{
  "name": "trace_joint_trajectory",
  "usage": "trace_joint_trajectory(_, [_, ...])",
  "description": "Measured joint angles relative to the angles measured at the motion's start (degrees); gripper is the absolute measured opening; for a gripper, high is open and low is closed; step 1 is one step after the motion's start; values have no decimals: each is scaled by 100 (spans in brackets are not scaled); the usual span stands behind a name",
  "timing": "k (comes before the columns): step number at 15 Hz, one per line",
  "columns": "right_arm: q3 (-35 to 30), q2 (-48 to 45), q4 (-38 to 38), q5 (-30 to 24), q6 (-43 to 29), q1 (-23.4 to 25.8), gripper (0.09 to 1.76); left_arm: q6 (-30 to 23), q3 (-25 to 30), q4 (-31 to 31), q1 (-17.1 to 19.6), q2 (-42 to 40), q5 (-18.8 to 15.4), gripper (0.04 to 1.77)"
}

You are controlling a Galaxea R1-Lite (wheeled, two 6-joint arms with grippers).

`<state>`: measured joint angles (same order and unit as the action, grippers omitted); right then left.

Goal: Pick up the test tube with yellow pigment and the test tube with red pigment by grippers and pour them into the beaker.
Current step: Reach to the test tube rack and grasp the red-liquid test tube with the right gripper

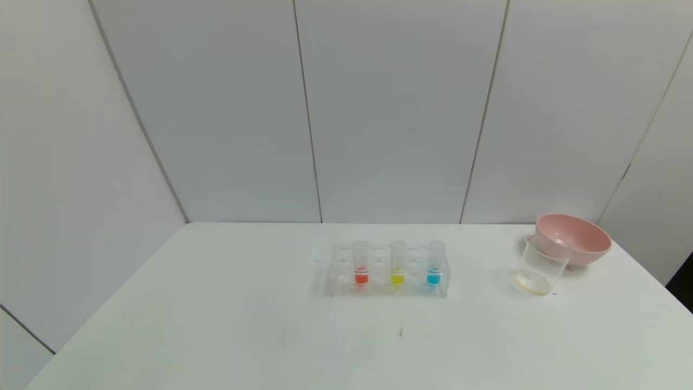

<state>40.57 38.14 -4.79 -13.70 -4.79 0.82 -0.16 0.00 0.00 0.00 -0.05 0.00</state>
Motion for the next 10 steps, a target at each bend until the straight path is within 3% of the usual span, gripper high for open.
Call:
trace_joint_trajectory(1, [330, 461, 34, 93, -156, -189, 171, 0, 0, 0, 0, 0, 0, 176])
trace_joint_trajectory(3, [830, 1290, 247, 790, -416, -991, 171, 0, 0, 0, 0, 0, 0, 176])
trace_joint_trajectory(8, [1141, 2990, 1710, 3775, -725, -3852, 171, 0, 0, 0, 0, 0, 0, 176])
trace_joint_trajectory(10, [1165, 3834, 2616, 4692, -831, -4775, 171, 0, 0, 0, 0, 0, 0, 176])
